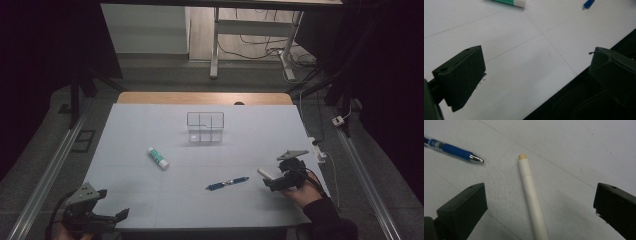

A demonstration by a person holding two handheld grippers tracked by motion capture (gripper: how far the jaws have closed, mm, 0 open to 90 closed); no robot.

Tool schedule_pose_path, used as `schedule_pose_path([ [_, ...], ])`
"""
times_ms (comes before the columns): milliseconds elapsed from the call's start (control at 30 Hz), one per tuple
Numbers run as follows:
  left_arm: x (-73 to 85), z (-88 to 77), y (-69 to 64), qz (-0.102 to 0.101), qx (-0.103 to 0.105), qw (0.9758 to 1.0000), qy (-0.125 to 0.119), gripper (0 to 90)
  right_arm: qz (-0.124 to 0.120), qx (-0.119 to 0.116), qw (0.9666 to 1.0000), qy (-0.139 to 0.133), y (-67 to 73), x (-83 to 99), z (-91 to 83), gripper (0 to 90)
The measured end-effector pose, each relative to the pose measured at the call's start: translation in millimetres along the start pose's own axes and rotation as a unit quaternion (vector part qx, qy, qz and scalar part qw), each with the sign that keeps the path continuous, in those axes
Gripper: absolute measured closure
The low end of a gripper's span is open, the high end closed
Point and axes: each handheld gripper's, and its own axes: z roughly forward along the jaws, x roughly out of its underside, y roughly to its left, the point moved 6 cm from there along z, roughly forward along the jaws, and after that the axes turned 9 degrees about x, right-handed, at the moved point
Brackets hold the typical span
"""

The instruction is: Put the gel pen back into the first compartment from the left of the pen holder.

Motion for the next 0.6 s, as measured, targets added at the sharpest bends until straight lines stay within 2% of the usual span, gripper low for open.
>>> schedule_pose_path([
  [233,0.1,0.1,-0.2,0.001,0.000,1.0000,0.001,0.5,-0.022,-0.011,0.9993,0.029,2.4,6.7,10.6,2.0],
  [367,0.2,0.3,-0.3,0.002,0.000,1.0000,0.003,0.5,-0.025,-0.024,0.9987,0.036,2.7,8.0,15.1,6.9],
  [600,0.2,0.6,-0.4,0.003,-0.001,1.0000,0.004,0.5,-0.038,-0.022,0.9984,0.035,4.0,6.9,15.5,8.1],
])
